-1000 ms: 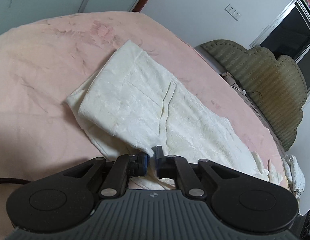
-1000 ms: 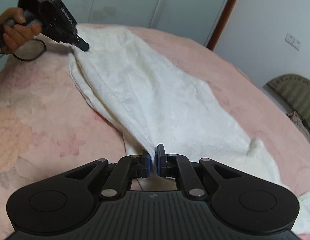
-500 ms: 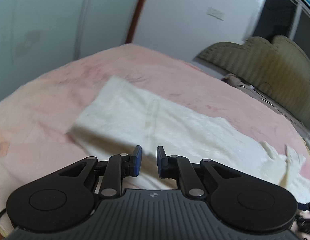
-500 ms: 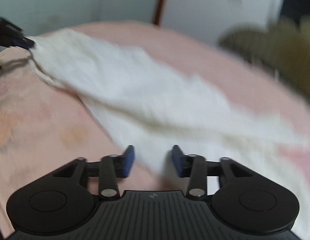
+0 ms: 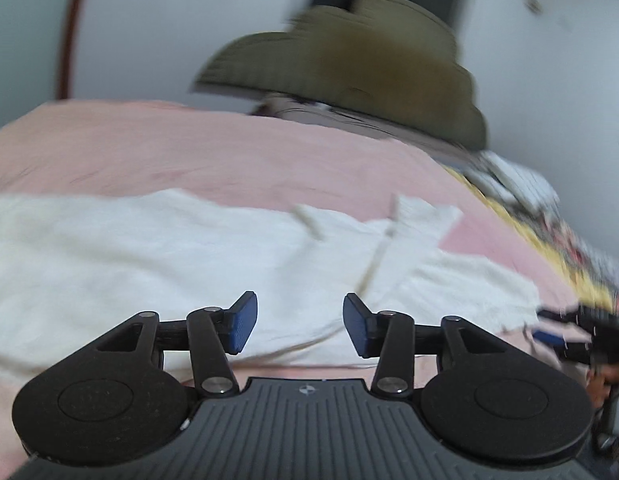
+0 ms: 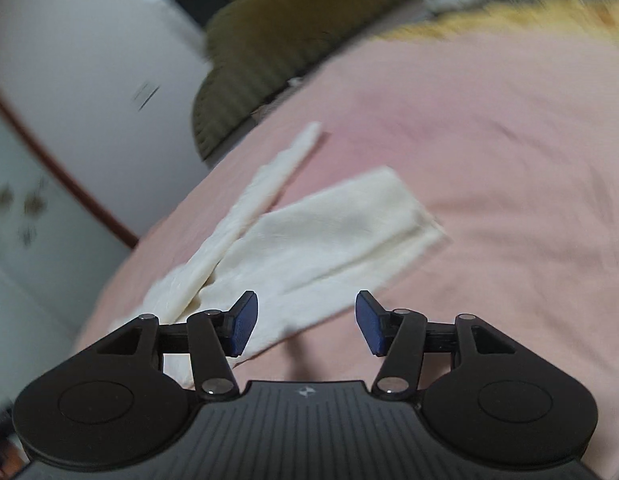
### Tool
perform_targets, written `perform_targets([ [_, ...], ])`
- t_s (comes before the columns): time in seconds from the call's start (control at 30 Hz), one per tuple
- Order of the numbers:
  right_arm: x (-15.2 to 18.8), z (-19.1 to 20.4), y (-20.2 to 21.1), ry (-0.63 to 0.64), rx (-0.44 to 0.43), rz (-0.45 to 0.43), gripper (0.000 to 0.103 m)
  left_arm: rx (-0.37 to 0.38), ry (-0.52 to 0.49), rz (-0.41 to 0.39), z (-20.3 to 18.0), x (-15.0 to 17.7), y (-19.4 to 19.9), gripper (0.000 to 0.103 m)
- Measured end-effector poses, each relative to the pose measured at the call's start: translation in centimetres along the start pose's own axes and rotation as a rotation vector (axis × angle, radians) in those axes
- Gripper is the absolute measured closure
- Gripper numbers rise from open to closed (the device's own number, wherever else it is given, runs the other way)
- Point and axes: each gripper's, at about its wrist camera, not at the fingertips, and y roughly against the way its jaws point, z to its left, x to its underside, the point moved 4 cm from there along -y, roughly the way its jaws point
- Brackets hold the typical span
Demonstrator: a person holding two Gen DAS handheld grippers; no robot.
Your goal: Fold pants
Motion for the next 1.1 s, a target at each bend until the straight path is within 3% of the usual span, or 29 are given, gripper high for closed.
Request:
perform_targets([
  [0.07,0.1,-0.2,-0.4,-0.032,-0.033,-0.028,0.052,-0.007,-0.027,-0.026,-0.8,0.0,-2.4,0.050],
  [0.13,0.2,0.6,-1.5,-0.033,-0.045,0.001,0.052,-0.014,0.004,-0.043,-1.0,0.1,-4.8,0.048],
  [0.23,0.4,1.6,-3.1,-0.027,-0.069,0.022,0.052,-0.040,0.095,0.017,-0.3,1.0,-8.2,0.047],
  [0.33,-0.7,0.8,-3.3,-0.089,-0.049,-0.087,0.052,-0.043,0.150,0.064,0.4,2.6,-9.6,0.047],
  [0.4,-1.8,-0.3,-3.3,-0.161,-0.048,-0.175,0.052,-0.067,0.082,0.033,-0.4,3.0,-9.3,0.044],
  [0.47,-2.5,-0.5,-3.6,-0.192,-0.049,-0.200,0.054,-0.099,0.023,0.019,-1.0,3.3,-9.0,0.041],
  [0.5,-2.7,-0.4,-3.8,-0.189,-0.041,-0.204,0.072,-0.107,0.010,0.013,-1.1,3.5,-8.9,0.041],
  [0.57,-3.0,0.3,-4.6,-0.161,-0.035,-0.186,0.095,-0.117,0.007,0.007,-1.1,3.4,-8.6,0.041],
  [0.6,-3.5,0.7,-5.0,-0.147,-0.041,-0.181,0.096,-0.124,0.022,-0.007,-1.0,3.0,-8.5,0.041],
  [0.67,-5.3,3.5,-4.8,-0.070,-0.076,-0.198,0.097,-0.125,0.050,-0.054,-0.8,2.4,-7.7,0.041],
  [0.73,-7.1,8.5,-3.1,0.095,-0.148,-0.261,0.097,-0.141,0.056,-0.097,-0.7,1.9,-6.9,0.040],
  [0.8,-7.7,14.2,-0.3,0.353,-0.208,-0.349,0.097,-0.153,0.050,-0.096,-0.8,1.5,-6.8,0.040],
  [0.87,-7.4,16.1,1.5,0.431,-0.224,-0.383,0.097,-0.150,0.068,-0.065,-0.6,1.7,-7.3,0.040],
  [0.93,-7.0,13.9,1.4,0.381,-0.145,-0.340,0.097,-0.129,0.087,-0.008,-0.4,2.3,-7.9,0.040],
  [1.03,-5.8,5.3,-1.4,0.190,0.081,-0.174,0.096,-0.129,0.054,0.025,-0.5,3.1,-8.5,0.040],
  [1.1,-4.3,0.2,-3.1,0.035,0.116,-0.084,0.094,-0.143,0.002,0.020,-1.1,3.5,-8.7,0.036],
])
